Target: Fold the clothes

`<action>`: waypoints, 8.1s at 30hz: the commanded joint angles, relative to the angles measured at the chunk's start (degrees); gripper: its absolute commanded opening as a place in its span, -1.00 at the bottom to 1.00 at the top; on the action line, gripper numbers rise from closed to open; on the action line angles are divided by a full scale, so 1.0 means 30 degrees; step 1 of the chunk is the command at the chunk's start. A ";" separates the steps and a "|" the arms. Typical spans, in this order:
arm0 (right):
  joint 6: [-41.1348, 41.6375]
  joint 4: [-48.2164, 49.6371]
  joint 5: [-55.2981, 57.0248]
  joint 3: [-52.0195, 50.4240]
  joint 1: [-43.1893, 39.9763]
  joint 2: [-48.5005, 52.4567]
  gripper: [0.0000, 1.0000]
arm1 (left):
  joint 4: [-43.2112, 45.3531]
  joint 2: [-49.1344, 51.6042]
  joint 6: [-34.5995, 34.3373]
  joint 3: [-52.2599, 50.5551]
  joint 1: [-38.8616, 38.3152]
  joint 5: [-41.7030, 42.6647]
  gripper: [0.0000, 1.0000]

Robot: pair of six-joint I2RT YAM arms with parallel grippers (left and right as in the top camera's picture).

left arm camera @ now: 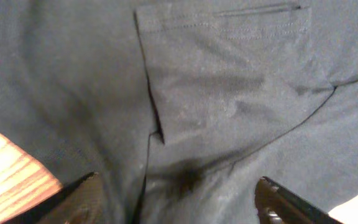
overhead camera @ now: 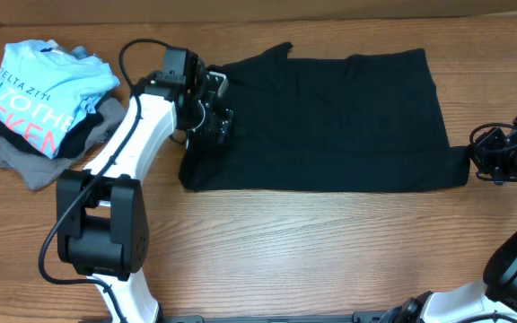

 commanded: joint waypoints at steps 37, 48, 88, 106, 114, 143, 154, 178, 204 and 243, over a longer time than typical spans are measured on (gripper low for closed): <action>-0.0117 -0.0124 -0.0233 0.0393 0.0211 -0.0408 -0.92 | 0.6557 0.1377 -0.1858 -0.2965 -0.0051 0.2492 -0.92; -0.0124 0.0233 -0.1093 0.0401 0.0211 -0.0415 -0.92 | 0.3490 -0.0350 -0.1610 0.0393 0.1239 0.2499 -0.92; 0.0605 0.4991 0.0379 0.0393 0.2004 0.0918 -0.86 | 0.2433 -0.0342 -0.1639 0.0488 0.1246 0.1413 -0.92; 0.1115 0.4269 -0.2047 0.0408 0.0969 0.0568 0.94 | 0.0991 -0.0350 -0.1632 0.0495 0.1413 0.1530 0.37; 0.1107 0.1821 -0.3045 0.0408 0.0984 -0.1005 0.86 | -0.3155 -0.0350 -0.1632 0.0495 0.1421 -0.0124 0.14; 0.2142 -0.3002 0.0291 -0.1268 0.1188 0.0765 0.43 | -0.9413 -0.0306 -0.2266 -0.0998 0.4131 -0.0780 0.11; 0.2142 -0.2878 0.0306 -0.1268 0.1188 0.0765 0.43 | -0.4306 -0.0306 -0.2259 -0.4758 0.3745 0.0925 -0.14; 0.2084 -0.1778 0.0291 -0.2404 0.1552 0.0780 0.18 | -0.1923 -0.0306 -0.4626 -0.6470 0.4641 0.0350 -0.87; 0.2980 -0.6448 0.0714 -0.2368 0.1566 -0.1617 -0.92 | -0.4932 -0.2528 -0.4612 -0.6419 0.7016 0.0131 -0.92; 0.0153 -0.7861 -0.2317 -0.1056 0.1617 -0.4488 0.06 | -1.0193 -0.5785 0.0058 -0.2317 0.8131 0.4153 0.53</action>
